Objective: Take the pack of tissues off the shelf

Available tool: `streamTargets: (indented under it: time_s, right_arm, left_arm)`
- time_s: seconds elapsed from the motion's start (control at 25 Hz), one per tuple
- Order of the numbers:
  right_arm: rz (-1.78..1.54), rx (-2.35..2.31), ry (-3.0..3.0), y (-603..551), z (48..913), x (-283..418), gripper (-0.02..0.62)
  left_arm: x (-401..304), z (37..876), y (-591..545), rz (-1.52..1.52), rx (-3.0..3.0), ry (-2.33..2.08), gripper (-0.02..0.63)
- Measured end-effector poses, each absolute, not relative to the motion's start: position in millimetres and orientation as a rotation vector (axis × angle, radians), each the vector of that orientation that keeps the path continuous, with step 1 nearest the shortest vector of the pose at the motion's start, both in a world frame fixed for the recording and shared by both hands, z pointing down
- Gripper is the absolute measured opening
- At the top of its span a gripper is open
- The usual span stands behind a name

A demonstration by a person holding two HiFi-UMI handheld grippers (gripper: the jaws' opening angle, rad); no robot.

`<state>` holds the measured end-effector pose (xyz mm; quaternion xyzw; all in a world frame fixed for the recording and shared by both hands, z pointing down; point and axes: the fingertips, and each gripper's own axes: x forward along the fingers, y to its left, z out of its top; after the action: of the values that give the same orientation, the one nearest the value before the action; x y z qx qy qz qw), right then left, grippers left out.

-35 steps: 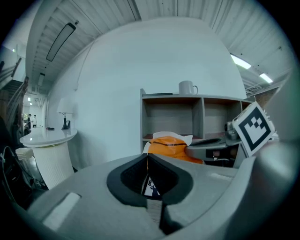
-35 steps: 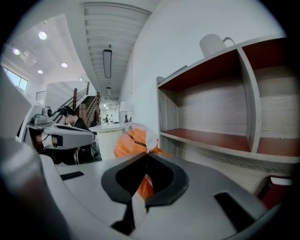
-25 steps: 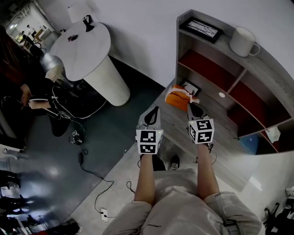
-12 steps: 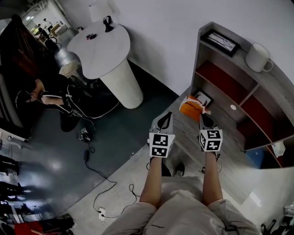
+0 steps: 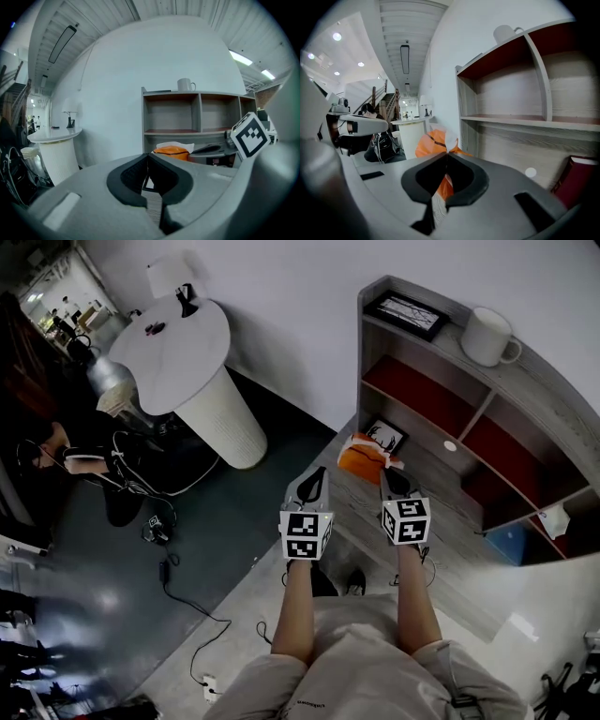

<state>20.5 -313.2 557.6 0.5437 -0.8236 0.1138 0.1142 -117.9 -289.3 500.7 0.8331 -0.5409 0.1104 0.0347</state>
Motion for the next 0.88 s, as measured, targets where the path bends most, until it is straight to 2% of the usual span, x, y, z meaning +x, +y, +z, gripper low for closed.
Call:
streamTargets:
  time_s: [0.88]
  right_arm:
    - [0.348,1.642,-2.396,-317,556,54,0.018]
  left_arm:
    - [-99,515,-304,0.38,2.545,-1.631,0.011]
